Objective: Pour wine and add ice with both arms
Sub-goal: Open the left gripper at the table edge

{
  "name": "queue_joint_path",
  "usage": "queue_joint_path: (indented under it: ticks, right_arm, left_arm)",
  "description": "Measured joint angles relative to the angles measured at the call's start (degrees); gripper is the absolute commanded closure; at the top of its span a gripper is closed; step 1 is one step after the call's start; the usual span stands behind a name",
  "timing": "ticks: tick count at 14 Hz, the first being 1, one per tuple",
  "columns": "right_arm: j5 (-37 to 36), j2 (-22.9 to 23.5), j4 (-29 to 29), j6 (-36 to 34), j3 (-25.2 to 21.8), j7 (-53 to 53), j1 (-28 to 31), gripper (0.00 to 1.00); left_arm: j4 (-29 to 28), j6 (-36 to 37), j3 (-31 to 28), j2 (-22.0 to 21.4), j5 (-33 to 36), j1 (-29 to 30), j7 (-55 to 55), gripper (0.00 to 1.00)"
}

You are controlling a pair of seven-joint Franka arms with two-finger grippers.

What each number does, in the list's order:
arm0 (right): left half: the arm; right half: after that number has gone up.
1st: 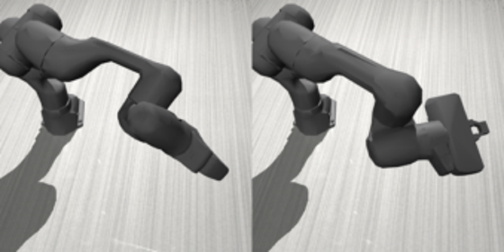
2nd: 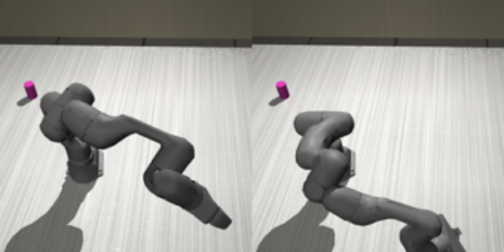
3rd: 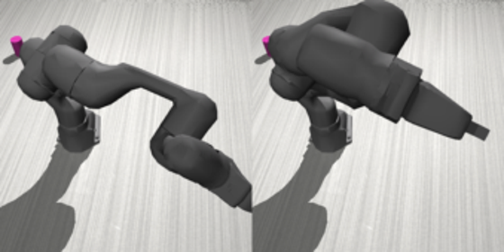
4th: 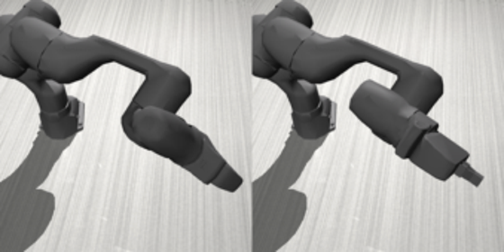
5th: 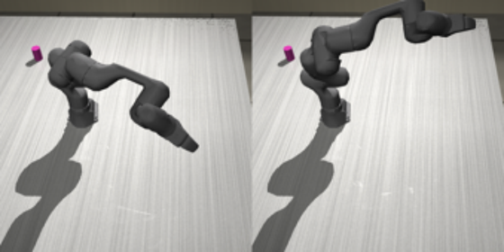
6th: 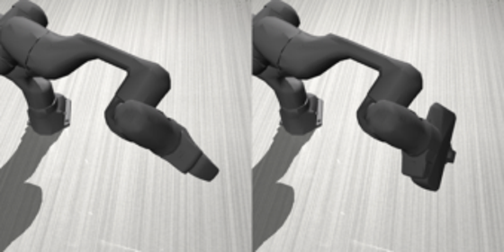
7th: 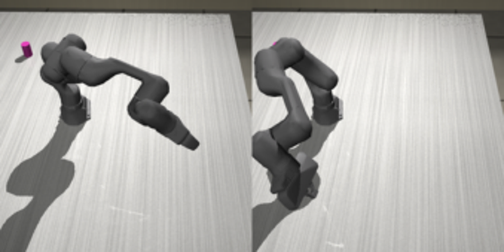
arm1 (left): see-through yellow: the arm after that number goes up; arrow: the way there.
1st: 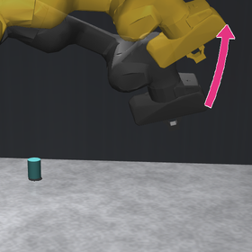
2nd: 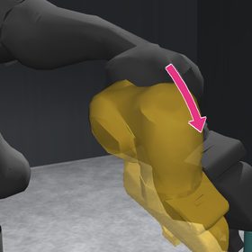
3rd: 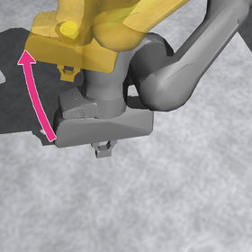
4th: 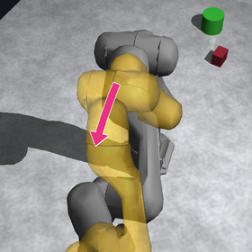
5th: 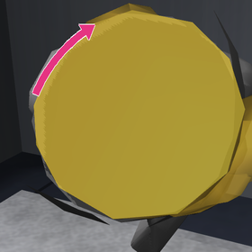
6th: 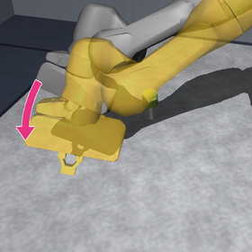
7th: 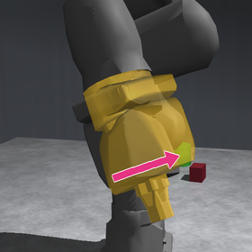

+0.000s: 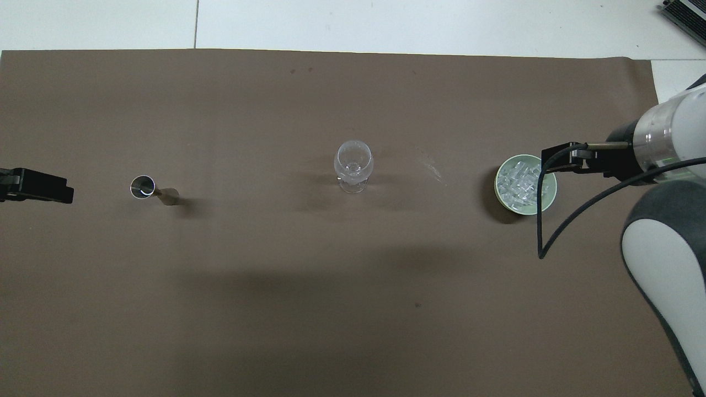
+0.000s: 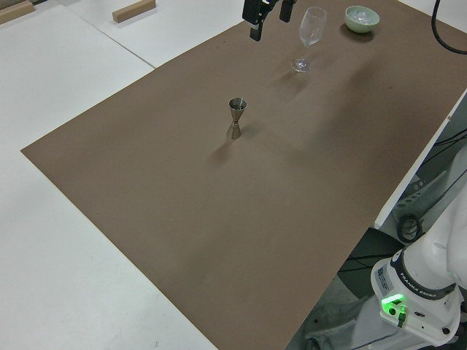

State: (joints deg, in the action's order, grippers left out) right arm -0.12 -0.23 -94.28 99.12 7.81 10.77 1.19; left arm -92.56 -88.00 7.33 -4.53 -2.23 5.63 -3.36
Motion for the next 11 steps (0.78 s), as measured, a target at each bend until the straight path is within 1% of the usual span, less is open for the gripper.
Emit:
queue_joint_path:
  ticks: [4, 7, 11]
  right_arm:
    - [0.0, 0.0, 0.0, 0.0, 0.0, 0.0, 0.0, 0.0]
    - [0.0, 0.0, 0.0, 0.0, 0.0, 0.0, 0.0, 0.0]
    - [0.0, 0.0, 0.0, 0.0, 0.0, 0.0, 0.0, 0.0]
  left_arm:
    - [0.0, 0.01, 0.07, 0.0, -0.02, -0.01, 0.17, 0.0]
    - [-0.03, 0.03, 0.08, 0.0, -0.68, -0.01, 3.42, 0.0]
    - [-0.03, 0.03, 0.1, 0.0, -1.46, -0.02, 5.09, 0.0]
